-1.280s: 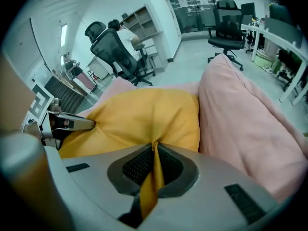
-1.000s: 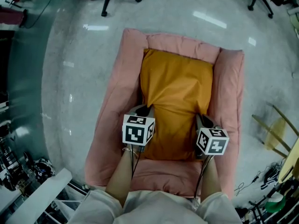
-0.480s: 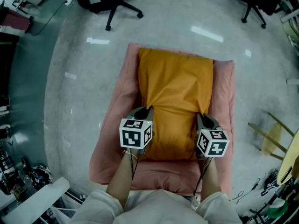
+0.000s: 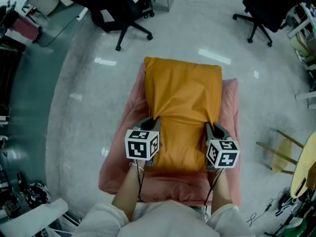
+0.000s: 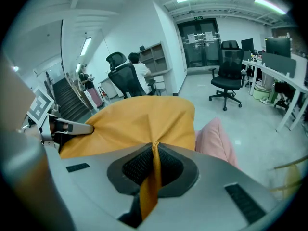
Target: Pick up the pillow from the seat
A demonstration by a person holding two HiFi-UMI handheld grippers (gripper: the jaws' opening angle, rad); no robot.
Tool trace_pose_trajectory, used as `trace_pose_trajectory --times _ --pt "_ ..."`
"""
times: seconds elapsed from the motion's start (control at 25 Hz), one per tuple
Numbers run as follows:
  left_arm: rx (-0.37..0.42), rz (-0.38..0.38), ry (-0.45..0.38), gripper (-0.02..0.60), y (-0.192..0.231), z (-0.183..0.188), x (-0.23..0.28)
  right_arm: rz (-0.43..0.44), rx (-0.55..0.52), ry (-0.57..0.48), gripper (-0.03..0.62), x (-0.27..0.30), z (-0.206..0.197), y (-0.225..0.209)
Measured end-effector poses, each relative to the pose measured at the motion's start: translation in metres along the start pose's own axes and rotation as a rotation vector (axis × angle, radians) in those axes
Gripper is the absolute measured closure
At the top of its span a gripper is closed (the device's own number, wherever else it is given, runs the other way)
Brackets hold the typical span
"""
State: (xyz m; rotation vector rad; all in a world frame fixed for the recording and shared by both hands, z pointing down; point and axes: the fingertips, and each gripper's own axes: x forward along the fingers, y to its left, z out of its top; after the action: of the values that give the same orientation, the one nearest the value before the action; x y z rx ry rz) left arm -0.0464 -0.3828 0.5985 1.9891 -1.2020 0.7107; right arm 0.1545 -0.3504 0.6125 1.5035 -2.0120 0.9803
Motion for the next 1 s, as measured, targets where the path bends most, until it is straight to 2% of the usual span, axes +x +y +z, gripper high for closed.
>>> trace_pose_trajectory --times 0.72,1.0 --pt "0.058 -0.095 -0.188 0.557 -0.047 0.046 -0.086 -0.093 -0.059 -0.193 0.556 -0.107 0.049 0.026" --pt "0.111 -0.185 -0.244 0.557 -0.084 0.060 -0.117 -0.183 -0.051 -0.272 0.556 -0.167 0.055 0.027"
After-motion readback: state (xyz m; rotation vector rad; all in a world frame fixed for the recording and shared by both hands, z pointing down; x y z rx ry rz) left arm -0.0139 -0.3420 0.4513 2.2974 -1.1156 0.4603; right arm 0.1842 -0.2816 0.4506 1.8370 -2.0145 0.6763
